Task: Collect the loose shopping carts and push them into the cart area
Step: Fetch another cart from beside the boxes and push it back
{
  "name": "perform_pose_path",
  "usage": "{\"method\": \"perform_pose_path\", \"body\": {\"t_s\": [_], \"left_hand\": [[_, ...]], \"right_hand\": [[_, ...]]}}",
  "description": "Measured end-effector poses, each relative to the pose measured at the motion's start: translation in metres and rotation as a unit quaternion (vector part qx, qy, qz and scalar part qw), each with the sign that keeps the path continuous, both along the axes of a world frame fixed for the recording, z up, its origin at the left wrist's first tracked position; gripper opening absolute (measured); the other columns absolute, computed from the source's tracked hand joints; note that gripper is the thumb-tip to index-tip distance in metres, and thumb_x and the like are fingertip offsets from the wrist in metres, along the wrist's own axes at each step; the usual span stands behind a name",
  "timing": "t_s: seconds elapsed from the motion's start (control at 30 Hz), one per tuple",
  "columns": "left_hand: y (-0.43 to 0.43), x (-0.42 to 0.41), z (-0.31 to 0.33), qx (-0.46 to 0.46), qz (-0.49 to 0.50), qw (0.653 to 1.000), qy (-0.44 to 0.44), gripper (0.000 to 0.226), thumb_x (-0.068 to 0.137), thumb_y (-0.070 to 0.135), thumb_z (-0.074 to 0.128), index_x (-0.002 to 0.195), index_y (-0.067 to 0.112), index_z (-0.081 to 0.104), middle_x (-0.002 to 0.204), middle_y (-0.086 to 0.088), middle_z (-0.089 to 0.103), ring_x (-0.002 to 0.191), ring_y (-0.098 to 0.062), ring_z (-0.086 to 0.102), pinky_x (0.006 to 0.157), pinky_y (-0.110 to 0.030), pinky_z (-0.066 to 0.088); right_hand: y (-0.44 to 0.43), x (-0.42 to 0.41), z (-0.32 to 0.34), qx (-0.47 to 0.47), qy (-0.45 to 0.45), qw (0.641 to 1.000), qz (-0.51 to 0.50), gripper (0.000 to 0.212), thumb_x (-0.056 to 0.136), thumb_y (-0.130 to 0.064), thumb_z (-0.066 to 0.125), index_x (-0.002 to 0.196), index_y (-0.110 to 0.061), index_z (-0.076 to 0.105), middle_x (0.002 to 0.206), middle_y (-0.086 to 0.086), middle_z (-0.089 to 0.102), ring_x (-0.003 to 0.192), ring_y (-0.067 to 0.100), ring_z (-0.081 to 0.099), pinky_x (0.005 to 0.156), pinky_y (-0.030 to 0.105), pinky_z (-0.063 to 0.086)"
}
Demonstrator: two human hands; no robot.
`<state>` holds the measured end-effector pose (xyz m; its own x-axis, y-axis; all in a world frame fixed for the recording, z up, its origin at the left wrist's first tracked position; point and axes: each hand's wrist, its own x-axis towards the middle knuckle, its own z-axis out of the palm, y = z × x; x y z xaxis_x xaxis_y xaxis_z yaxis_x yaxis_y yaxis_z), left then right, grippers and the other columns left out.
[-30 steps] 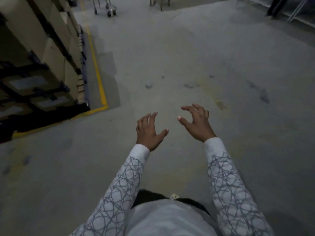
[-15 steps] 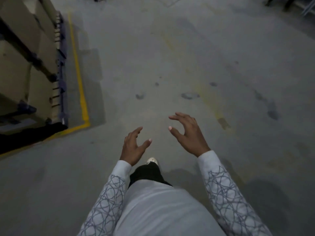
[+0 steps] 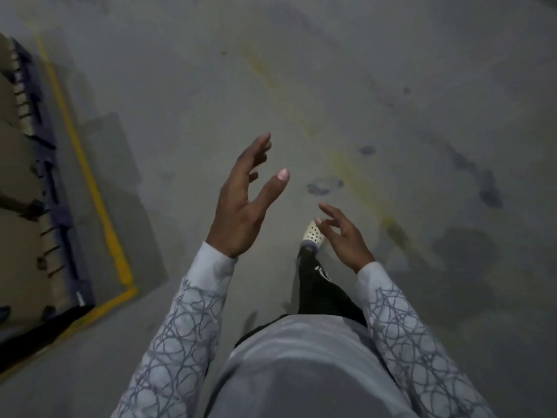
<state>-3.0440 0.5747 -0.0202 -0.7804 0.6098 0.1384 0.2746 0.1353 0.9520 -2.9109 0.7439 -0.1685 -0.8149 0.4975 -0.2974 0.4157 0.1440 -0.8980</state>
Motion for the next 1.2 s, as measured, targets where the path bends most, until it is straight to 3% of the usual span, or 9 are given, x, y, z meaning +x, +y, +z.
{"method": "perform_pose_path", "body": {"t_s": [0.13, 0.33, 0.47, 0.67, 0.83, 1.0, 1.07, 1.2], "left_hand": [[0.074, -0.086, 0.051, 0.078, -0.026, 0.995, 0.052, 0.065, 0.098, 0.029, 0.053, 0.154, 0.006, 0.030, 0.155, -0.008, 0.043, 0.141, -0.025, 0.044, 0.112, -0.054, 0.039], [0.178, -0.217, 0.090, 0.111, 0.007, 0.991, 0.076, 0.067, 0.096, 0.024, 0.050, 0.154, 0.002, 0.024, 0.155, -0.014, 0.041, 0.141, -0.029, 0.044, 0.111, -0.056, 0.039], [0.236, -0.314, 0.059, 0.097, 0.077, 0.992, 0.019, 0.061, 0.097, 0.028, 0.054, 0.152, 0.010, 0.035, 0.153, -0.003, 0.046, 0.140, -0.025, 0.045, 0.111, -0.055, 0.040], [0.317, -0.498, -0.027, 0.065, 0.133, 0.988, -0.051, 0.049, 0.097, 0.024, 0.059, 0.145, 0.018, 0.049, 0.144, 0.002, 0.057, 0.133, -0.019, 0.053, 0.105, -0.035, 0.046], [0.374, -0.670, -0.085, 0.053, 0.158, 0.981, -0.100, 0.036, 0.094, 0.013, 0.068, 0.130, 0.013, 0.064, 0.127, -0.002, 0.069, 0.120, -0.020, 0.063, 0.102, -0.044, 0.051], [0.432, -0.828, -0.089, 0.013, 0.159, 0.976, -0.150, 0.032, 0.090, 0.008, 0.072, 0.116, 0.025, 0.070, 0.116, -0.001, 0.073, 0.110, -0.016, 0.068, 0.101, -0.047, 0.052], [0.455, -0.882, -0.087, -0.005, 0.159, 0.973, -0.168, 0.028, 0.088, 0.012, 0.074, 0.112, 0.027, 0.072, 0.112, -0.001, 0.075, 0.105, -0.017, 0.069, 0.100, -0.048, 0.053], [0.501, -0.977, -0.087, -0.022, 0.178, 0.967, -0.183, 0.022, 0.079, 0.042, 0.075, 0.100, 0.034, 0.076, 0.104, -0.003, 0.076, 0.099, -0.032, 0.069, 0.087, -0.048, 0.054]], "right_hand": [[0.098, -0.103, -0.045, -0.036, -0.032, 0.998, 0.032, 0.047, 0.094, -0.043, 0.067, 0.138, -0.032, 0.056, 0.138, -0.014, 0.058, 0.124, 0.008, 0.055, 0.100, 0.027, 0.043], [0.254, -0.267, -0.010, -0.022, -0.061, 0.997, 0.051, 0.042, 0.093, -0.039, 0.070, 0.132, -0.030, 0.060, 0.129, -0.007, 0.064, 0.115, 0.015, 0.062, 0.093, 0.027, 0.047], [0.313, -0.372, 0.032, -0.084, -0.033, 0.995, 0.040, 0.036, 0.096, -0.035, 0.066, 0.131, -0.029, 0.061, 0.132, -0.008, 0.063, 0.117, 0.006, 0.061, 0.084, 0.032, 0.051], [0.392, -0.545, 0.054, -0.071, 0.048, 0.996, 0.039, 0.032, 0.097, -0.032, 0.066, 0.128, -0.032, 0.063, 0.133, -0.010, 0.063, 0.118, 0.006, 0.062, 0.085, 0.032, 0.053], [0.451, -0.701, 0.111, -0.041, 0.124, 0.991, 0.009, 0.027, 0.100, -0.031, 0.061, 0.126, -0.028, 0.066, 0.127, -0.011, 0.067, 0.118, 0.010, 0.063, 0.093, 0.042, 0.055], [0.486, -0.836, 0.206, -0.048, 0.178, 0.983, 0.007, 0.033, 0.101, -0.029, 0.054, 0.131, -0.018, 0.064, 0.130, -0.006, 0.067, 0.120, 0.016, 0.063, 0.096, 0.049, 0.055], [0.498, -0.878, 0.241, -0.020, 0.203, 0.979, 0.025, 0.037, 0.099, -0.032, 0.055, 0.134, -0.018, 0.061, 0.133, -0.005, 0.065, 0.121, 0.019, 0.062, 0.095, 0.050, 0.056], [0.536, -0.956, 0.272, 0.047, 0.260, 0.961, 0.075, 0.037, 0.100, -0.028, 0.054, 0.136, -0.019, 0.056, 0.136, -0.003, 0.061, 0.122, 0.024, 0.061, 0.094, 0.054, 0.053]]}}
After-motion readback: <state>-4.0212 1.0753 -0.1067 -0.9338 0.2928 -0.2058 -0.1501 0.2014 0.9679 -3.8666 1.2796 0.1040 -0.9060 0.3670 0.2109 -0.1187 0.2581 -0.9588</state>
